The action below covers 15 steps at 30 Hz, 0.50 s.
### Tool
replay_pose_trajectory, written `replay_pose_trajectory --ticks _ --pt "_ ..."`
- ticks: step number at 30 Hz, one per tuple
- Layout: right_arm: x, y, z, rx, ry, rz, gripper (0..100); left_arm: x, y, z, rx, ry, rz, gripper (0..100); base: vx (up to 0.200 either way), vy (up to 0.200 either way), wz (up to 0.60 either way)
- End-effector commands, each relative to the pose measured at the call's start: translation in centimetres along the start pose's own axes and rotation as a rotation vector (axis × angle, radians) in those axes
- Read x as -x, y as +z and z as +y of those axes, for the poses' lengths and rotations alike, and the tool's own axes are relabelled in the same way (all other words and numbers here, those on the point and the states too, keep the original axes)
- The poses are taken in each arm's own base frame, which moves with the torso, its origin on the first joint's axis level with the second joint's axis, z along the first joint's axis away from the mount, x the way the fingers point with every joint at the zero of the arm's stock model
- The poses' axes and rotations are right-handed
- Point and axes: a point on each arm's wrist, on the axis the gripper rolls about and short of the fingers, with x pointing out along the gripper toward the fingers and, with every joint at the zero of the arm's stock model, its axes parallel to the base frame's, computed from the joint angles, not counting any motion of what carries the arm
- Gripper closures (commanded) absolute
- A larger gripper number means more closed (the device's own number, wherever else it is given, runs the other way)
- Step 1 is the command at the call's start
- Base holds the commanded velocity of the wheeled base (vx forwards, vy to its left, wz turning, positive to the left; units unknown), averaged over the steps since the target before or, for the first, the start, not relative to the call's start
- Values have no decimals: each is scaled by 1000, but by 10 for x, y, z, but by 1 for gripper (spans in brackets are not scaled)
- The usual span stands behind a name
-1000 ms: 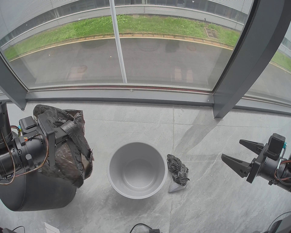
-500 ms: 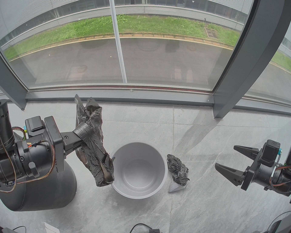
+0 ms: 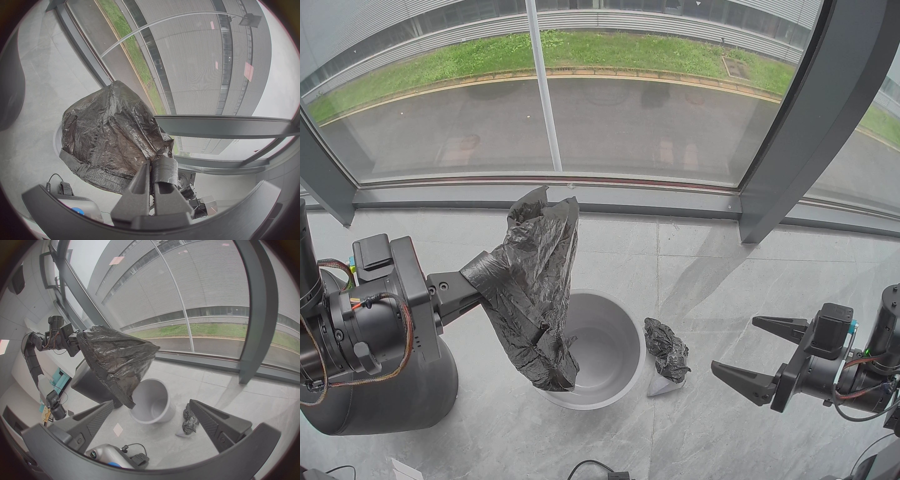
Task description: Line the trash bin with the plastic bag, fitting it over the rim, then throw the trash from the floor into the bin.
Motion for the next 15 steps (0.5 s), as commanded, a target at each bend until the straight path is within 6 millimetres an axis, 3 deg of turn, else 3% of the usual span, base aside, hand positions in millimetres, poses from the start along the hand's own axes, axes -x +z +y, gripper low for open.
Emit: replay_pose_trajectory --ticks 1,4,5,7,15 --pt "-34 -2 17 18 66 8 0 11 -1 -8 -10 -43 -10 100 0 0 0" --pt "-69 -5 33 32 0 -30 0 13 0 -12 -14 -59 -15 100 0 0 0" --pt "-70 -5 34 32 -3 -31 0 14 0 -12 -14 -61 -15 100 0 0 0" --pt "-101 -14 55 44 -57 -61 0 15 -2 -17 -20 -85 -4 100 0 0 0" --pt "-129 -37 98 137 33 -20 0 17 0 -29 -30 -128 -10 100 0 0 0"
